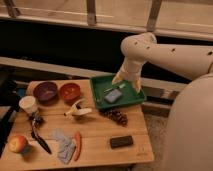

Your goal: Place brush in red bowl

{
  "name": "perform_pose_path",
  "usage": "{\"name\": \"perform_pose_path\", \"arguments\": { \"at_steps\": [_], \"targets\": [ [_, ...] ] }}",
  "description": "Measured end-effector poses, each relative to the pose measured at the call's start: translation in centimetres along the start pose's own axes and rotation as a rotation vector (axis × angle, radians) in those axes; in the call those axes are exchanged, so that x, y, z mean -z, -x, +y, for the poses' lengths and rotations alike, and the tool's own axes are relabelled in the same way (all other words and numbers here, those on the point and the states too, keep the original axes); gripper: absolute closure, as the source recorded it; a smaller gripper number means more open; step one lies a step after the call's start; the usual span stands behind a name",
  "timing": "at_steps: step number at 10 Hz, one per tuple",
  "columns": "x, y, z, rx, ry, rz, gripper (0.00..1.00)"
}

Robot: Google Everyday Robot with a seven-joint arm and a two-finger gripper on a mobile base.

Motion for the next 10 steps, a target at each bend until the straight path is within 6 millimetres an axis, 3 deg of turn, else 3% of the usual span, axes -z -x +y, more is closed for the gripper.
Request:
{"name": "perform_pose_path", "arguments": {
  "at_steps": [3, 5, 8, 9, 10],
  "targets": [
    [-0.1, -0.1, 0.0, 0.018, -0.01, 0.0, 0.2],
    [-0.6, -1.1, 1.6, 0.128, -0.041, 0.009, 0.2],
    [-2.3, -4.3, 7.7, 0.366, -0.098, 0.026, 0.2],
    [-3.3, -6.7, 10.9, 0.457, -0.114, 0.037, 0.2],
    [-3.9, -9.0, 12.7, 0.517, -0.122, 0.05, 0.2]
  ]
}}
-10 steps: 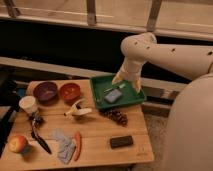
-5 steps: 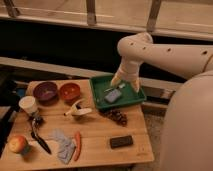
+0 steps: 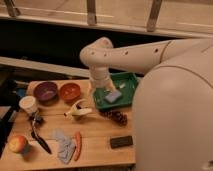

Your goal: Place brush in red bowl

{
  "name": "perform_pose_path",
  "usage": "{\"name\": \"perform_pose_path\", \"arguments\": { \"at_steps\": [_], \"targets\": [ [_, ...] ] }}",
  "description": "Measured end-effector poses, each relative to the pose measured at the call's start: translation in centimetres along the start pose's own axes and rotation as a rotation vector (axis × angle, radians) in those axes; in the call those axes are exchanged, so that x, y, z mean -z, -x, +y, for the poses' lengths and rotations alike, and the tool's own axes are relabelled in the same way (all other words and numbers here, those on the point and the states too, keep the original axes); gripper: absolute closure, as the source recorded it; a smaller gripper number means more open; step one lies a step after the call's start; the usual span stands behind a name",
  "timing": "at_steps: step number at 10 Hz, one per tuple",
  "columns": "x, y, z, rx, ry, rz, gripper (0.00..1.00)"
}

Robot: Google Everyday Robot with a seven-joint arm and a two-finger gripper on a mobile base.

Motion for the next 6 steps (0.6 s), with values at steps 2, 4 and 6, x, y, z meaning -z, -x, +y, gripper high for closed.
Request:
{"name": "perform_pose_path", "arguments": {
  "at_steps": [2, 4, 6],
  "targets": [
    [-0.7, -2.2, 4.4, 0.102, 0.004, 0.024, 0.2],
    [-1.4, -5.5, 9.5, 0.227, 0.045, 0.061, 0.2],
    [-1.5, -7.5, 11.7, 0.3, 0.074, 0.073, 0.2]
  ]
}}
